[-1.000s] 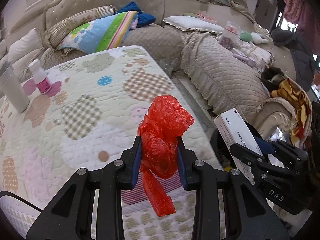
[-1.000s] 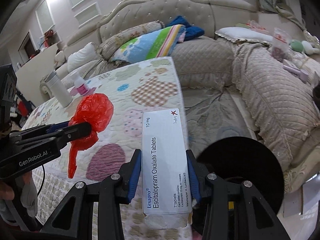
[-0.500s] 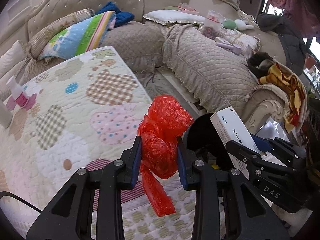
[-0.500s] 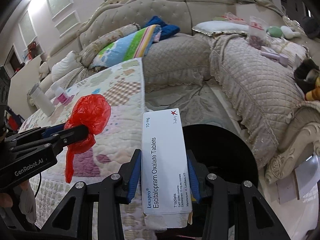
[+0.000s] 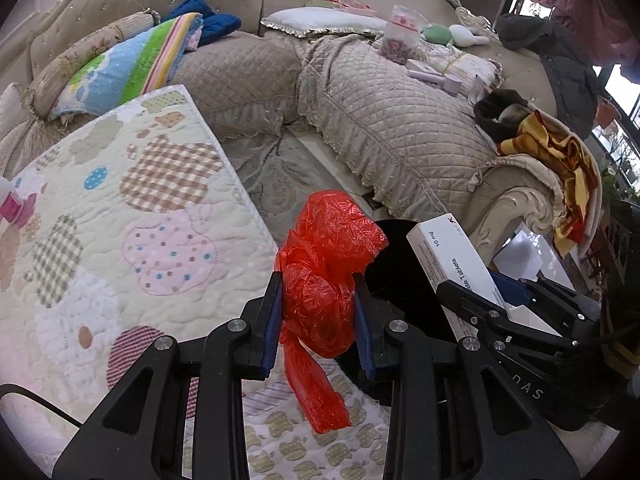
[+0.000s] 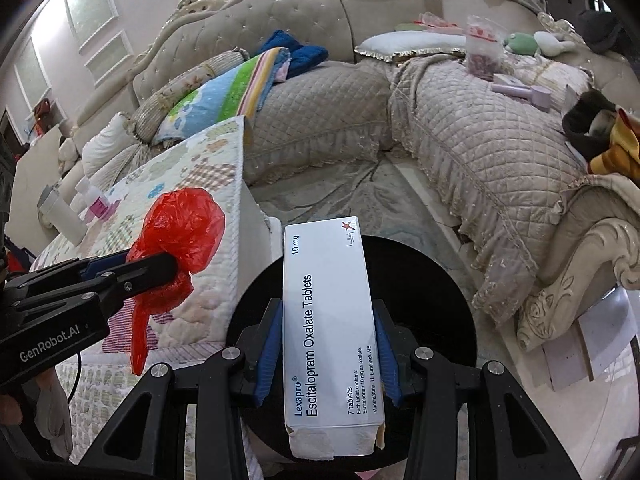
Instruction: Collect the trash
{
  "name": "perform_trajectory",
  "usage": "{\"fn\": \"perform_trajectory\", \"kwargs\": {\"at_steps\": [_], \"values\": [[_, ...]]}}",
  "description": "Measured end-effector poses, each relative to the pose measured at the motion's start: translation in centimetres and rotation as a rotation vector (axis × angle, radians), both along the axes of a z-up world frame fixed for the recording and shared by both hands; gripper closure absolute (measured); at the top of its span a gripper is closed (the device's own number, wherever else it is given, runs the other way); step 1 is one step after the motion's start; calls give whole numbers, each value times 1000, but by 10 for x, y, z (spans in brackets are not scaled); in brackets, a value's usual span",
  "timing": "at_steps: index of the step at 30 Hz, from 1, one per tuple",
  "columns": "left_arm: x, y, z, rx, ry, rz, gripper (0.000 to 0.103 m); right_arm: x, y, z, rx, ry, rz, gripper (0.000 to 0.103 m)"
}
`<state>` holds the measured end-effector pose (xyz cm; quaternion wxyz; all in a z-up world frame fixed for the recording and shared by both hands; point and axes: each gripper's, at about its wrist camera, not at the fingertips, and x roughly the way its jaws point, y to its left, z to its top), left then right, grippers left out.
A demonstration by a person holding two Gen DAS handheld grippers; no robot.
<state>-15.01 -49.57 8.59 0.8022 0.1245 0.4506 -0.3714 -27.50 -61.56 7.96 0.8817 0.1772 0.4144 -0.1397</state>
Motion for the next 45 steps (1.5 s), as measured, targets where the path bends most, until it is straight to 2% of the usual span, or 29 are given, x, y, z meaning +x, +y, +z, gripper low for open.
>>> {"fn": "perform_trajectory", "kwargs": {"at_steps": [18, 33, 37, 40, 45], "values": [[-4, -20, -17, -1, 61, -36, 73, -7, -19, -11, 24, 18, -40, 61], [-2, -25, -18, -44, 92, -45, 71, -7, -31, -16, 28, 30, -77, 61], [-2, -22, -16, -65, 88, -45, 57, -7, -33, -17, 27, 38, -97, 55], [-4, -17, -12, -73, 59, -35, 47, -7, -32, -17, 26, 43, -97, 55], [-8, -6, -2, -82, 16, -30, 45, -9, -25, -13, 34, 34, -105, 53]]}}
